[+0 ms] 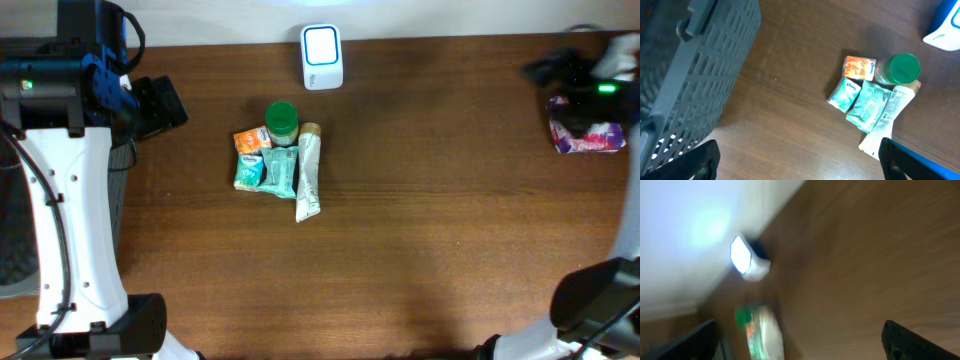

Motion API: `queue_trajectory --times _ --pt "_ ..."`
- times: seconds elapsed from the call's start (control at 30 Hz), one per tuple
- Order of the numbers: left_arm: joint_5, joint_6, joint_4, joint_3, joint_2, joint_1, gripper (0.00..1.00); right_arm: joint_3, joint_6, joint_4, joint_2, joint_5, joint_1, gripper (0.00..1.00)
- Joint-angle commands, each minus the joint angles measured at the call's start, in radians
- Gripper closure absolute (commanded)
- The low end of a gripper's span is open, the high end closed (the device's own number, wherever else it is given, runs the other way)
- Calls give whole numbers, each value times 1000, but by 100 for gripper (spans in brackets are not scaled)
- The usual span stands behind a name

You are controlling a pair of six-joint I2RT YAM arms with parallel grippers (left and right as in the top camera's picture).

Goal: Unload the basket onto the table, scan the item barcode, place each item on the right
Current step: 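Reach the right gripper to the white tube and grasp it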

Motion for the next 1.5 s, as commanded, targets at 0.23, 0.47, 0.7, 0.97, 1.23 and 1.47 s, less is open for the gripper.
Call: queue_trajectory --times 0.23,0.47,0.7,0.97,1.23,1.47 --pt "-4 -6 -1 2 -16 2 1 -82 -61 52 233 297 679 1" --pt "-4 -6 -1 2 -16 2 1 -85 -61 202 397 167 810 6" --pt "-4 -6 -1 2 -16 2 1 -87 87 298 502 122 831 13" --pt "-4 -6 -1 2 -16 2 1 -106 90 385 558 76 832 36" --pt "-4 -6 -1 2 -16 2 1 -104 84 366 590 35 818 96" --pt "-4 -6 -1 2 -16 2 1 -103 -143 174 440 11 718 96"
